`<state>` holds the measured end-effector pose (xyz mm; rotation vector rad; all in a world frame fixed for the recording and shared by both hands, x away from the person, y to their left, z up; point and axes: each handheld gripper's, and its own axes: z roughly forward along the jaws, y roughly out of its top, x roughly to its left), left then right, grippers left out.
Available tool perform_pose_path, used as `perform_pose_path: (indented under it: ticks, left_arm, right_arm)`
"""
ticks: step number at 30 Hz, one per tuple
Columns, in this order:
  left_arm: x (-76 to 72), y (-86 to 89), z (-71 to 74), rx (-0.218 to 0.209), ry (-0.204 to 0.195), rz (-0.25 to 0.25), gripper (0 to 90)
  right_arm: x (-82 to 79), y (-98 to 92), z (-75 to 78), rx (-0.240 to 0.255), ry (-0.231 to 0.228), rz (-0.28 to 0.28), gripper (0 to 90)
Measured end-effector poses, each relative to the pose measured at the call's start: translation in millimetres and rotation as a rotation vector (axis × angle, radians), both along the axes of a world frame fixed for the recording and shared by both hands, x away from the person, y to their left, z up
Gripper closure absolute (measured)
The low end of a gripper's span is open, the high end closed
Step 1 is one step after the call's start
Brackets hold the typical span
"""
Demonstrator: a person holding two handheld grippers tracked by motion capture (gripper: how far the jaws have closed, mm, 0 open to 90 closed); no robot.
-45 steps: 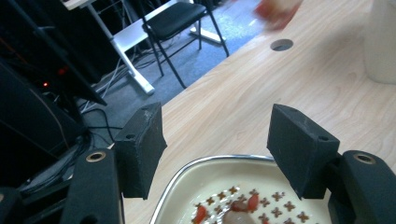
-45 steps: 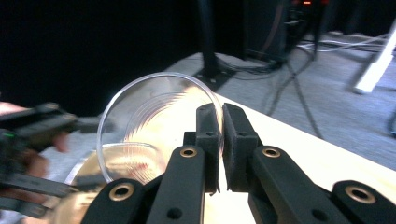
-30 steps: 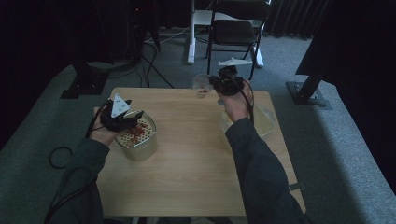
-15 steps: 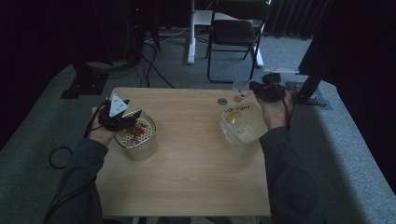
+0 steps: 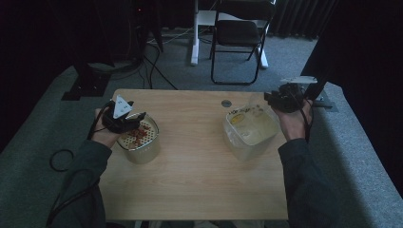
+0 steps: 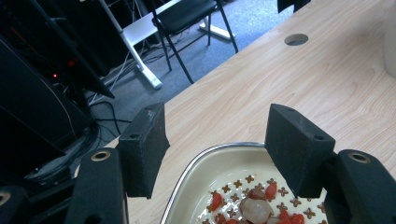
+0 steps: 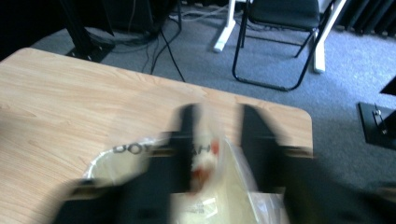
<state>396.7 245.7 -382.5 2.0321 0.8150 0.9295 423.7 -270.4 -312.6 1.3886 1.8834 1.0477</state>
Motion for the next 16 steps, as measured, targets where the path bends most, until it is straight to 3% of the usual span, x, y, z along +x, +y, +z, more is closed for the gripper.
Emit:
perform_pose_path:
  ticks: [5, 16]
  left_arm:
    - [-0.4, 0.6, -0.3, -0.004, -0.001, 0.001, 38.9]
    - [-0.4, 5.2, -0.2, -0.009, -0.002, 0.014, 38.9]
  right_arm:
    - [-0.4, 0.1, 3.2, 0.010, -0.022, -0.011, 48.9]
    - [1.2, 7.8, 0.9, 0.022, -0.029, 0.005, 46.7]
